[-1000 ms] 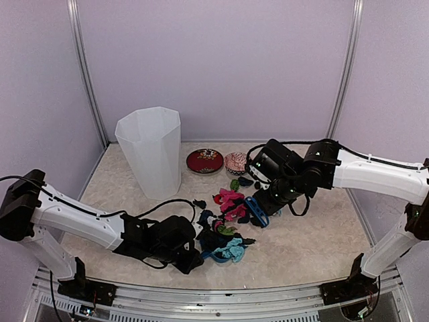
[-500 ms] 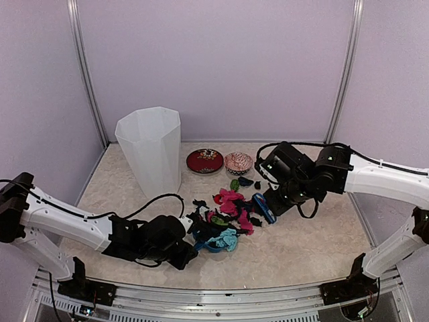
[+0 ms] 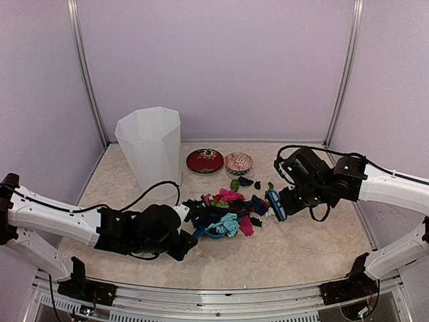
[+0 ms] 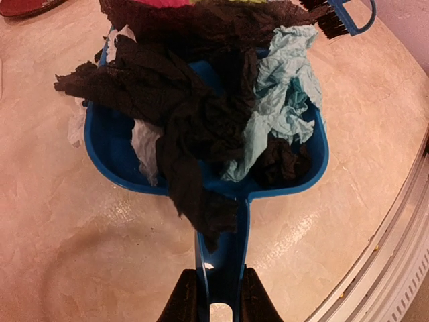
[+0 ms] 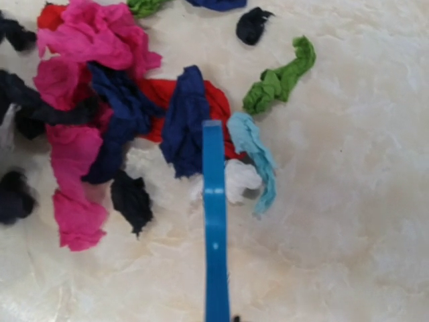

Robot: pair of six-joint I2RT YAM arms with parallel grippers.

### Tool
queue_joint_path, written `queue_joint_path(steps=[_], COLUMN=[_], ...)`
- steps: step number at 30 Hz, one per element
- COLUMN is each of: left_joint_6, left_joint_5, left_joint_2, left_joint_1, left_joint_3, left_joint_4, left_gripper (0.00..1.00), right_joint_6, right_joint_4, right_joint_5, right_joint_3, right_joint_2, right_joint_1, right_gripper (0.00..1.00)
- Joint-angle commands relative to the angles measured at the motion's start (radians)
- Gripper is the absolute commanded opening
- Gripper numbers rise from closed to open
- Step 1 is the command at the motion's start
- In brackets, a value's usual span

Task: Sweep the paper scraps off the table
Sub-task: Sweep the paper scraps into the dustpan.

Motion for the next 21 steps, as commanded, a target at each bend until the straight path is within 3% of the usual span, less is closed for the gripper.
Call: queue_joint_path(steps=[1, 21], left_joint_6=[0.037, 0.148], left_joint_5=[-0.026, 0.067], left_joint_2=[-0.022, 0.017], left_joint_1=[0.008, 0.138], left_joint_3=[0.107, 0.492], left_joint_4=[-0.091, -0.424], left_gripper=[0.0, 0.0], right_joint_6=[0.013, -0.013], right_joint_4=[0.064, 0.201], right_joint_5=[-0.001, -0.072], right_joint_3=[-0.054, -0.164], right_joint_2=[-0.039, -0.067], right_joint_1=[-0.031, -0.08], right_gripper=[0.0, 0.0])
